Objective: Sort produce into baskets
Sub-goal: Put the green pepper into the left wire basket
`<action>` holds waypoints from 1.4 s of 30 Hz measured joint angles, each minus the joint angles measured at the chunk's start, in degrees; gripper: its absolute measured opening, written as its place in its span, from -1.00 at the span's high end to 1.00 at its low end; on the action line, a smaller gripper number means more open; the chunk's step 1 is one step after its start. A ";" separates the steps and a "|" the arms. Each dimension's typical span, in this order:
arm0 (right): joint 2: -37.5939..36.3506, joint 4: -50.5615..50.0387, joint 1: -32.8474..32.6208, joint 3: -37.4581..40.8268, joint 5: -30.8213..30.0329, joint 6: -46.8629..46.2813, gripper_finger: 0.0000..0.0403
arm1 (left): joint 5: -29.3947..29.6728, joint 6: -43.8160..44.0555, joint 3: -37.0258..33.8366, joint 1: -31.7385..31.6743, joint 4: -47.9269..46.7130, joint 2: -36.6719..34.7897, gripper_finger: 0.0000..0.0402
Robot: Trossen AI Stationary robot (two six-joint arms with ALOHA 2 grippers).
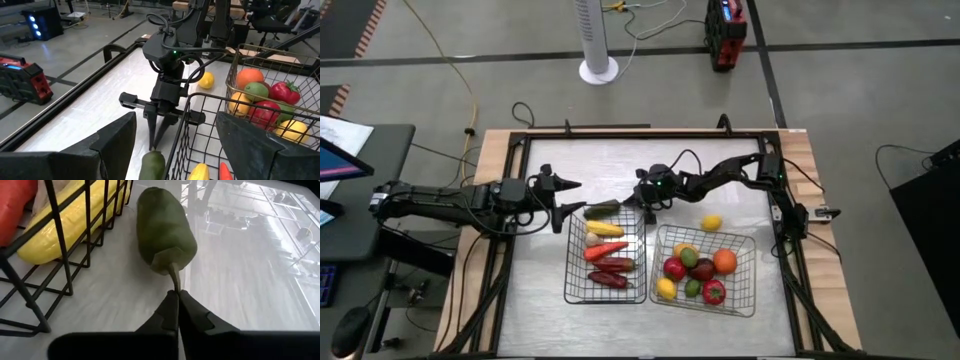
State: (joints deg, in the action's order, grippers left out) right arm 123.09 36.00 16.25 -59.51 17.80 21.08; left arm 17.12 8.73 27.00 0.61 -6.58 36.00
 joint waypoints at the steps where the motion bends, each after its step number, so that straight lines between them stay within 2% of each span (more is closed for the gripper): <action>1: 0.00 0.01 0.00 0.00 0.00 -0.02 0.86 | 0.00 0.00 0.00 -0.01 -0.01 -0.01 -0.31; 3: 0.00 -0.01 0.03 0.00 0.00 -0.02 0.92 | 0.00 0.00 0.00 -0.01 -0.01 0.00 -0.31; 16: -0.43 -0.06 0.86 0.00 0.02 -0.17 0.92 | -0.02 0.00 0.00 -0.01 -0.05 0.00 -0.31; 30: -10.72 -7.95 1.11 -0.02 -5.69 3.87 0.92 | -0.02 -0.68 0.02 0.01 -0.49 -0.01 -0.31; 42: -16.19 -9.51 -0.71 0.00 -9.10 6.52 0.92 | -0.02 -0.63 0.02 0.01 -0.49 -0.01 -0.31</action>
State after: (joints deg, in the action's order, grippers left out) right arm 106.90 26.49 15.54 -59.51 8.70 27.60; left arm 17.10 8.10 27.03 0.62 -7.07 35.99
